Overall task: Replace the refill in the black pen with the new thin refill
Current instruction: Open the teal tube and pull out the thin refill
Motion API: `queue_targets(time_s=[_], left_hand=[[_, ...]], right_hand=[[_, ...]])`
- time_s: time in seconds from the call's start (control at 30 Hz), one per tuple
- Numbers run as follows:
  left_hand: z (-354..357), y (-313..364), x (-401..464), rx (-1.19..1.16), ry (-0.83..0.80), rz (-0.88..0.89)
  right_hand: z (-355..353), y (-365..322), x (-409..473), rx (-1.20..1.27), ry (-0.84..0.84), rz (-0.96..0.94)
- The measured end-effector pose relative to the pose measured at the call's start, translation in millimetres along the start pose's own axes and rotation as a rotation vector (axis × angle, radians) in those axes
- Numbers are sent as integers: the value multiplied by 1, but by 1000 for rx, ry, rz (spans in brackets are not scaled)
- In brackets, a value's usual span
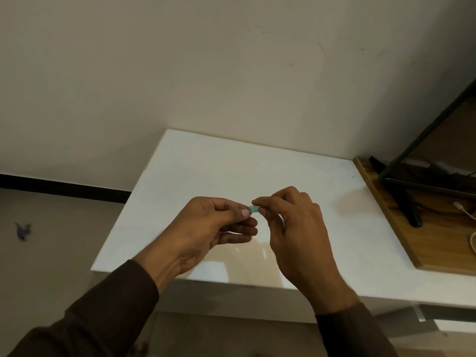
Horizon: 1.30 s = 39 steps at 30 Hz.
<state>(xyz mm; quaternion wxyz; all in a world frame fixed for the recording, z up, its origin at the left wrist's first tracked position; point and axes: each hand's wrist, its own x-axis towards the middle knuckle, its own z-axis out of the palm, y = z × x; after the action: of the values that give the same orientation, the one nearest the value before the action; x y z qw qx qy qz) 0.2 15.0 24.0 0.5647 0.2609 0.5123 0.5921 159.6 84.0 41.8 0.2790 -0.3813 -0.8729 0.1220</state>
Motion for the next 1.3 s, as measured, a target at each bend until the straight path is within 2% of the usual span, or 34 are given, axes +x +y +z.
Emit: queue_targets(time_s=[0.67,1.3], left_hand=[[-1,1,-3,1,-20,27],[-7,8,-1,37,91,143]], right_hand=[[-1,-3,-1,-67,30,-66],[-2,-1,-1,188,39,101]])
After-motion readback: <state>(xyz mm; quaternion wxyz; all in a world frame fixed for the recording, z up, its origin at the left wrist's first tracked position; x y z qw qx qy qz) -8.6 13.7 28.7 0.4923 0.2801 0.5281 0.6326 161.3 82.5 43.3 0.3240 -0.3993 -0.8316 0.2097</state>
